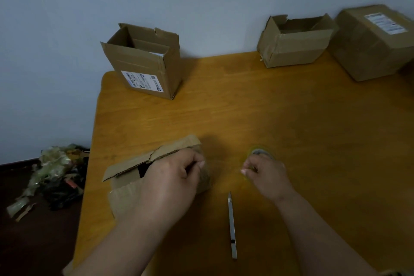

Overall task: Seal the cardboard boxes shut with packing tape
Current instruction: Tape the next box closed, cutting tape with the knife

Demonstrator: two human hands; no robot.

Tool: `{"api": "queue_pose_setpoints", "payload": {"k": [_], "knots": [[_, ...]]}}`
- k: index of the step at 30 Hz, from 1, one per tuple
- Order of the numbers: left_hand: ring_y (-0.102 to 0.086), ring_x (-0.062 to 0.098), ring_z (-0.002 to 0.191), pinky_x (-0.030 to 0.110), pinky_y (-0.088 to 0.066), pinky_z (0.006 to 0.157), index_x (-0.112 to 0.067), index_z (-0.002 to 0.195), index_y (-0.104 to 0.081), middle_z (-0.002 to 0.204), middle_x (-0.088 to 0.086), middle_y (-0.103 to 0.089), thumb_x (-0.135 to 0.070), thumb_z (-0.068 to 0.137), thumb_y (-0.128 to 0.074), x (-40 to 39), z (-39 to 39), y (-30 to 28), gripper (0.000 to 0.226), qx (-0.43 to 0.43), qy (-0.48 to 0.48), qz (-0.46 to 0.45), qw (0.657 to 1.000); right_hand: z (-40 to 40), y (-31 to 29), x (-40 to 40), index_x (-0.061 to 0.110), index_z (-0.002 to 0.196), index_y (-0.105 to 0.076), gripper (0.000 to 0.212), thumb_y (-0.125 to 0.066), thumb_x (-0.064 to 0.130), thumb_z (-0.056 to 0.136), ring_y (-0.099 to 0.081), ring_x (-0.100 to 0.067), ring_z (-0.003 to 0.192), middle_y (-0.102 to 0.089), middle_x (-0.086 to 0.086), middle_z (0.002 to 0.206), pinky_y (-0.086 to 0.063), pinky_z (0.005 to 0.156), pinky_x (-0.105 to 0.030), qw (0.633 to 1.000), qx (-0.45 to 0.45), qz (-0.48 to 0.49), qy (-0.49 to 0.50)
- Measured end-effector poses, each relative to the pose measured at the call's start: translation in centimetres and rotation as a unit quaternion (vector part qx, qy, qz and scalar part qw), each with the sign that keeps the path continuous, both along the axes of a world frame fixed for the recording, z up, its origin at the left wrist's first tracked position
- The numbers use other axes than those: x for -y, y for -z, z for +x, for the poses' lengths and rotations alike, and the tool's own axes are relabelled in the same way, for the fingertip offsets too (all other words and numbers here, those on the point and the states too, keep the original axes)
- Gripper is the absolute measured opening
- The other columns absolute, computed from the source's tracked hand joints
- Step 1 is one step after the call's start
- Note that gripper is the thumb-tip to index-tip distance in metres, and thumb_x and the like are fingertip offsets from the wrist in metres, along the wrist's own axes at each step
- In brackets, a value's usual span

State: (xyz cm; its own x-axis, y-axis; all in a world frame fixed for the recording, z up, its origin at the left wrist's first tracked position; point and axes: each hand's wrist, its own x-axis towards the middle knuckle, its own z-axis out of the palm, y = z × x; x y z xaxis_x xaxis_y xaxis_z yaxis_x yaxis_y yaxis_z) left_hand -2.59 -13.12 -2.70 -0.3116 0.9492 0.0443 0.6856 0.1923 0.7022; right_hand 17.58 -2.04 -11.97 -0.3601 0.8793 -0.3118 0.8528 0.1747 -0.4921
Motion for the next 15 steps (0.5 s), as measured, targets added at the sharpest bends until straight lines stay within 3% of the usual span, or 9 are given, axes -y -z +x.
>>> {"api": "queue_pose_setpoints", "payload": {"k": [4,9,12,13,15], "knots": [[-0.065,0.008,0.066,0.027,-0.052,0.054,-0.034,0.08,-0.068,0.069,-0.019,-0.066,-0.022,0.09,-0.068,1.2,0.4,1.5,0.016,0.04,-0.037,0.016,0.998,1.0,-0.5,-0.6,0.033,0.069,-0.054,0.026,-0.073,0.027,0.086,-0.057,-0.007,0.085,-0.059,0.016,0.083,-0.046,0.094,-0.041,0.999,-0.013,-0.029,0.026],[-0.063,0.009,0.062,0.022,-0.049,0.047,-0.034,0.077,-0.068,0.068,-0.016,-0.066,-0.018,0.087,-0.071,3.2,1.1,3.2,0.018,0.061,-0.069,0.017,0.996,1.1,-0.5,-0.6,0.035,0.069,-0.054,0.025,-0.07,0.027,0.087,-0.053,-0.006,0.084,-0.054,0.017,0.08,-0.042,0.099,-0.038,0.999,0.03,-0.008,-0.021],[-0.062,0.005,0.062,0.014,-0.043,0.045,-0.035,0.075,-0.067,0.074,-0.023,-0.066,-0.018,0.086,-0.072,4.6,1.8,4.2,0.021,0.081,-0.094,0.001,0.992,0.9,0.7,0.5,0.036,0.096,-0.071,0.012,-0.063,0.029,0.093,-0.054,-0.008,0.105,-0.064,0.014,0.105,-0.03,0.11,-0.038,0.995,0.067,0.044,-0.058],[-0.062,0.004,0.063,0.015,-0.044,0.046,-0.036,0.075,-0.066,0.074,-0.024,-0.065,-0.019,0.086,-0.072,4.9,2.0,4.5,0.021,0.08,-0.105,-0.002,0.991,1.0,1.5,0.9,0.033,0.11,-0.073,0.021,-0.062,0.025,0.094,-0.052,-0.012,0.117,-0.064,0.01,0.119,-0.029,0.11,-0.04,0.996,0.048,0.056,-0.051],[-0.062,0.002,0.066,0.017,-0.045,0.05,-0.036,0.073,-0.067,0.073,-0.024,-0.066,-0.02,0.086,-0.072,5.4,2.2,5.0,0.021,0.095,-0.136,-0.01,0.986,1.2,2.2,1.7,0.031,0.135,-0.058,0.043,-0.061,0.014,0.095,-0.042,-0.02,0.135,-0.052,0.004,0.144,-0.031,0.113,-0.043,0.999,-0.024,0.045,-0.01]]}}
